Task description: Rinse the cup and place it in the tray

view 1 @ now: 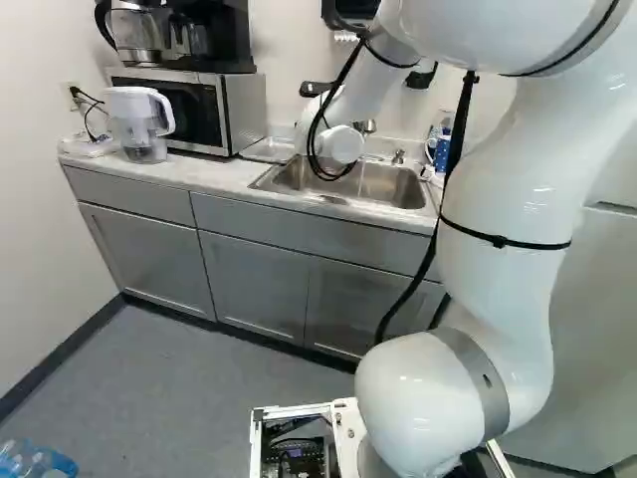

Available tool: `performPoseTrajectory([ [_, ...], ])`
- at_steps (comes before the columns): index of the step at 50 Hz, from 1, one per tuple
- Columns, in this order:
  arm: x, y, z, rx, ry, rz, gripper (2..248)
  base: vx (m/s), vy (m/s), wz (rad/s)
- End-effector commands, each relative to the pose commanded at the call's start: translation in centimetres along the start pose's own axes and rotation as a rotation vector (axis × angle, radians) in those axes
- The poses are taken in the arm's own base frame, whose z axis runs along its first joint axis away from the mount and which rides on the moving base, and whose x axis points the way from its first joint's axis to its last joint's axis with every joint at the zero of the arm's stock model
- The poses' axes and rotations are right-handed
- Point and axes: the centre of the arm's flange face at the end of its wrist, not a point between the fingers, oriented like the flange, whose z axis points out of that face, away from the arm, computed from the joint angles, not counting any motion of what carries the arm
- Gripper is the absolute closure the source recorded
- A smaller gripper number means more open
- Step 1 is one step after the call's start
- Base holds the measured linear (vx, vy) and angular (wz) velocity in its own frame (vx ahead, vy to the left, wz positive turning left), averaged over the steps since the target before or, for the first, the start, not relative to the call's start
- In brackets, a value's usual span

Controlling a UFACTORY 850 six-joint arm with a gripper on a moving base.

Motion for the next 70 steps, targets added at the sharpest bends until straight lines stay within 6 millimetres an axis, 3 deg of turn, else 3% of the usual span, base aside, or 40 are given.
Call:
performPoseTrajectory([
  [17,-0.1,-1.1,0.4,0.019,-0.003,0.039,124,0.0,0.0,0.0],
  [70,-0.1,-1.1,0.4,0.018,-0.009,0.587,124,0.0,0.0,0.0],
])
